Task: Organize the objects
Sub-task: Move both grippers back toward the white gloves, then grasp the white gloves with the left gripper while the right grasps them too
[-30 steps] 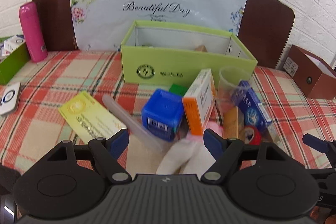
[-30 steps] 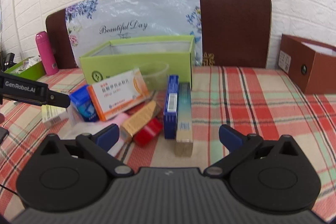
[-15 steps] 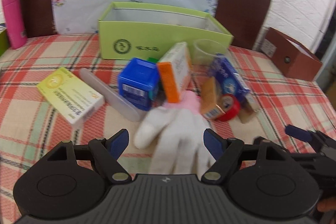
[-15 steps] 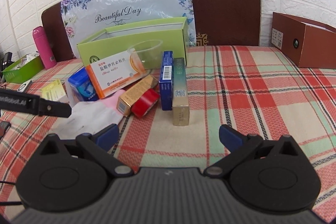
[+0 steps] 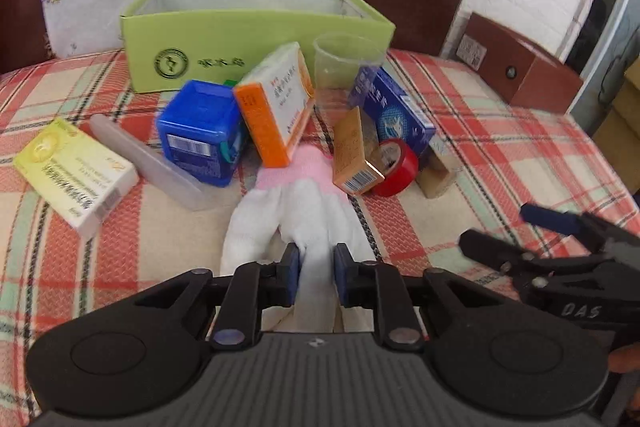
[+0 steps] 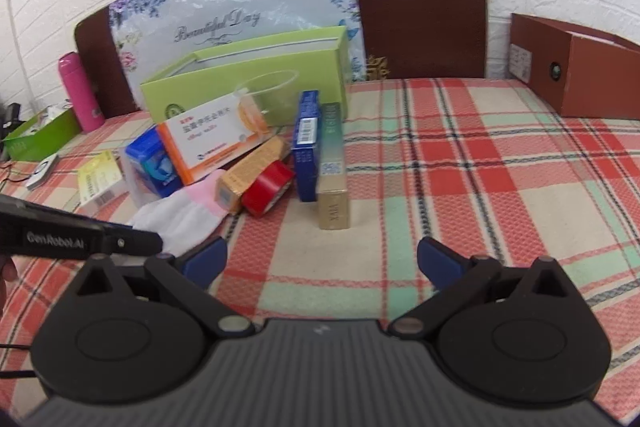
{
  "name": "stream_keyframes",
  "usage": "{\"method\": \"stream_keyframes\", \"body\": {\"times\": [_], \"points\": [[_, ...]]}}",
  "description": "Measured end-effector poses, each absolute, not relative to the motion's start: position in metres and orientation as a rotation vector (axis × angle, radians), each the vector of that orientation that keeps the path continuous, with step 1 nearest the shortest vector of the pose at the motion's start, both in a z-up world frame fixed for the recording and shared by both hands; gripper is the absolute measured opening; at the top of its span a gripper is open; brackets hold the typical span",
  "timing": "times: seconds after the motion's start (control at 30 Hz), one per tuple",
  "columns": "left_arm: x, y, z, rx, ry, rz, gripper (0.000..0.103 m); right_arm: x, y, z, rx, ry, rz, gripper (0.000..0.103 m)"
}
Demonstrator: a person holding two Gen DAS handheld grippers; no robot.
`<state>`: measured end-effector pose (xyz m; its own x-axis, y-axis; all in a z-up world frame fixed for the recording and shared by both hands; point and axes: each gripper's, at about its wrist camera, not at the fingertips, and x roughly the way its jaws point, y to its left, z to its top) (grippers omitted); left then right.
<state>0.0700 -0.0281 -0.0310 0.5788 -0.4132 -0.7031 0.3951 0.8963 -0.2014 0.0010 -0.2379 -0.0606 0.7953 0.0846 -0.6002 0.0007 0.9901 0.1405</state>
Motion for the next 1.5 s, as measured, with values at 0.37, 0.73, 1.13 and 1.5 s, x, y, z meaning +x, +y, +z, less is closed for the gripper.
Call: {"method": "stream_keyframes", "body": {"times": [0.37,0.73,1.13,1.5], "points": [[0.053,0.029,-0.015,-0.099,0.828,-0.362,0.017,0.007,-0.189,-0.068,0.105,0.699,0.246,0.103],[0.06,0.058,-0.025,-0.142,0.842,-0.305,0.034,0.023,-0.126,-0.083,0.107,0.724,0.425,0.094],[0.079,0.014,-0.048,-0.108,0.904,-0.46,0.066,0.017,-0.138,-0.088,0.086,0.748,0.441,0.015],[0.073,-0.012,-0.035,-0.132,0.899,-0.593,0.012,0.004,-0.152,-0.078,0.058,0.703,0.422,0.013]]}}
